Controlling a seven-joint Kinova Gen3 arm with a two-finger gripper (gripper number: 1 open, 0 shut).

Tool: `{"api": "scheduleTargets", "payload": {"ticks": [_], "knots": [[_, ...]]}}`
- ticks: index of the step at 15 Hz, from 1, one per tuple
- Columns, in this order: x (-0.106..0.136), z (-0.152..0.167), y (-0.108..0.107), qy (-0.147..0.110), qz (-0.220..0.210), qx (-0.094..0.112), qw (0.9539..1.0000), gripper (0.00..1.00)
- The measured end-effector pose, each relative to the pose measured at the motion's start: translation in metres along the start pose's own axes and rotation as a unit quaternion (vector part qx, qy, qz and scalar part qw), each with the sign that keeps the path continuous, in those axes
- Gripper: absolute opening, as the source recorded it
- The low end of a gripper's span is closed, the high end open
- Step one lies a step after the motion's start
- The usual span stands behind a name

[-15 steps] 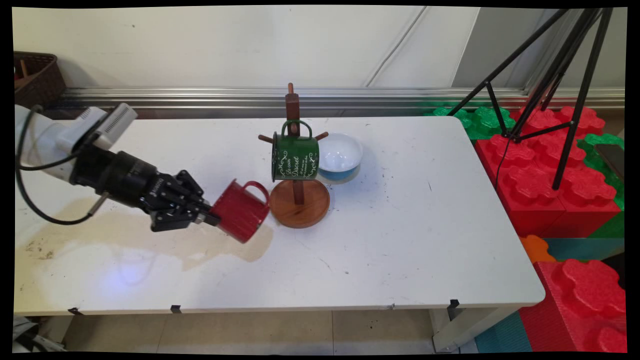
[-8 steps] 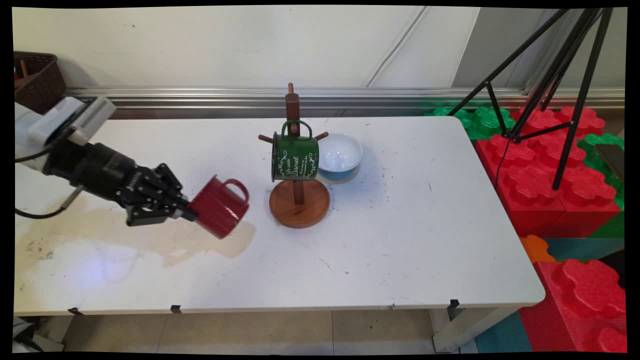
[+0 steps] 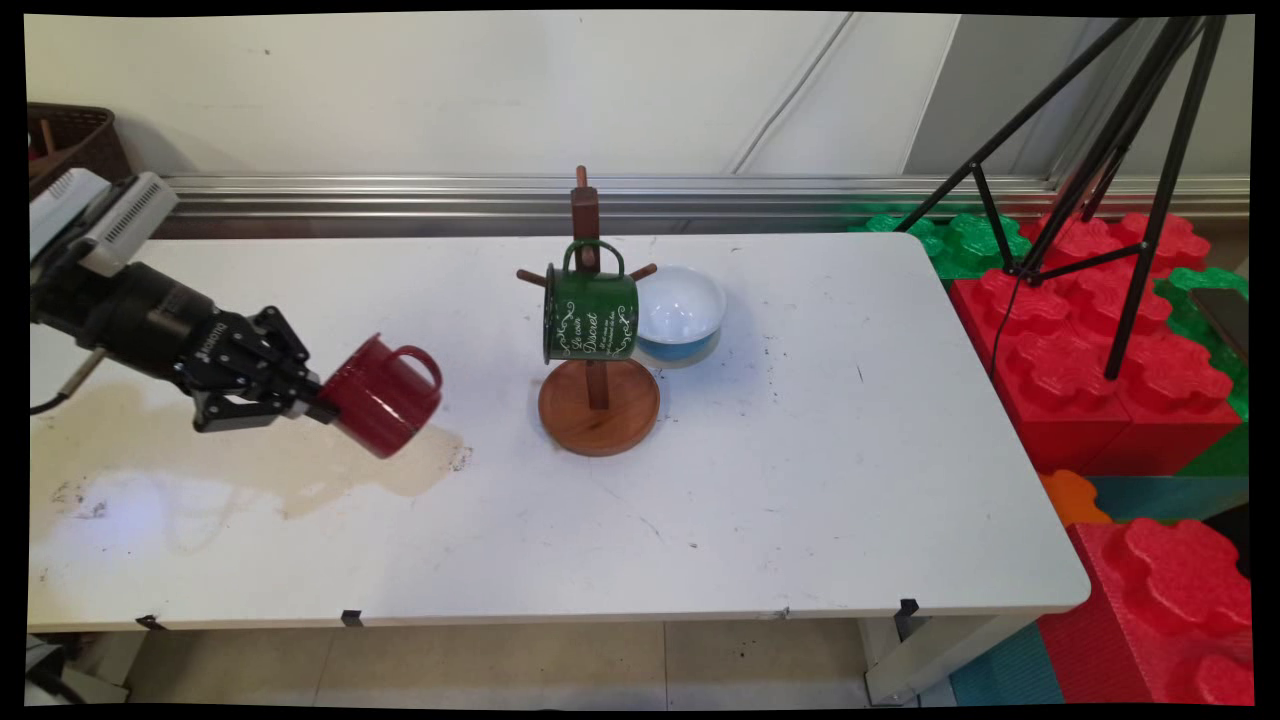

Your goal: Place the picked object on the table

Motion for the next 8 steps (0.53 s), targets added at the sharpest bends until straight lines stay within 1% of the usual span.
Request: {"api": "scheduleTargets", "payload": {"ticks": [3,8], "knots": [[-0.005,-0.009,-0.002,-0.019,0.009,0.008,0.9997,0.00],[-0.020,-0.018,-0.003,-0.064,0.027,0.016,0.9974,0.00]]}}
